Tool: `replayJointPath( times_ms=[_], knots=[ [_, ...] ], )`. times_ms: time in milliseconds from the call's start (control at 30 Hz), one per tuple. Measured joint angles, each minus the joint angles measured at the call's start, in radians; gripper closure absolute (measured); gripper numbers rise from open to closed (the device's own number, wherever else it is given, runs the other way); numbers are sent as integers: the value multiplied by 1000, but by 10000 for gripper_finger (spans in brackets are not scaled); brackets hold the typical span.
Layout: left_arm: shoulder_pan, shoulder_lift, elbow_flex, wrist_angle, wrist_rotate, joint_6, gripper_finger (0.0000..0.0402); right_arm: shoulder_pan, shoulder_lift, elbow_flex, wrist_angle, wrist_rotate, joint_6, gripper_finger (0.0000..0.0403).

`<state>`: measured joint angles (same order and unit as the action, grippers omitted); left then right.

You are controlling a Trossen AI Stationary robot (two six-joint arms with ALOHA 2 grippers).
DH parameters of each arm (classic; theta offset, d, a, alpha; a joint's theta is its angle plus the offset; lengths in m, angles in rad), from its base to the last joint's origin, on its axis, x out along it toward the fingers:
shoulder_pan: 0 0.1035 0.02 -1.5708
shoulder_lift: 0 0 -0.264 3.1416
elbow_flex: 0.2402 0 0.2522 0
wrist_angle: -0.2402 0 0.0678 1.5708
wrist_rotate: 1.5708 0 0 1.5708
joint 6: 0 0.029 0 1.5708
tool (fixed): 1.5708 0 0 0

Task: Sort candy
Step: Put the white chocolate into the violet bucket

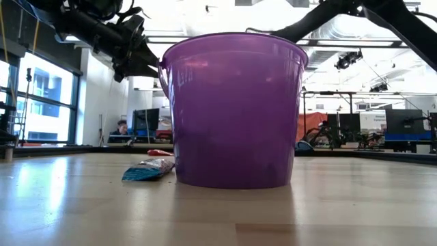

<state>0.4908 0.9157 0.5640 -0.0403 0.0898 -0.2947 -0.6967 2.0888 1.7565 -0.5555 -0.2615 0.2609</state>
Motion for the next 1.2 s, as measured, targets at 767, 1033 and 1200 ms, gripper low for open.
replayJointPath(
  times_ms=[767, 1033, 1200],
  knots=[
    [-115, -31, 236, -581, 137, 49, 398, 79, -286, -248, 195, -32, -247, 401],
    [-302, -26, 248, -822, 142, -154, 401, 79, -616, -657, 361, 5, -150, 402],
    [-446, 11, 247, -798, 112, -324, 401, 72, -771, -778, 366, 35, -158, 402]
  ],
)
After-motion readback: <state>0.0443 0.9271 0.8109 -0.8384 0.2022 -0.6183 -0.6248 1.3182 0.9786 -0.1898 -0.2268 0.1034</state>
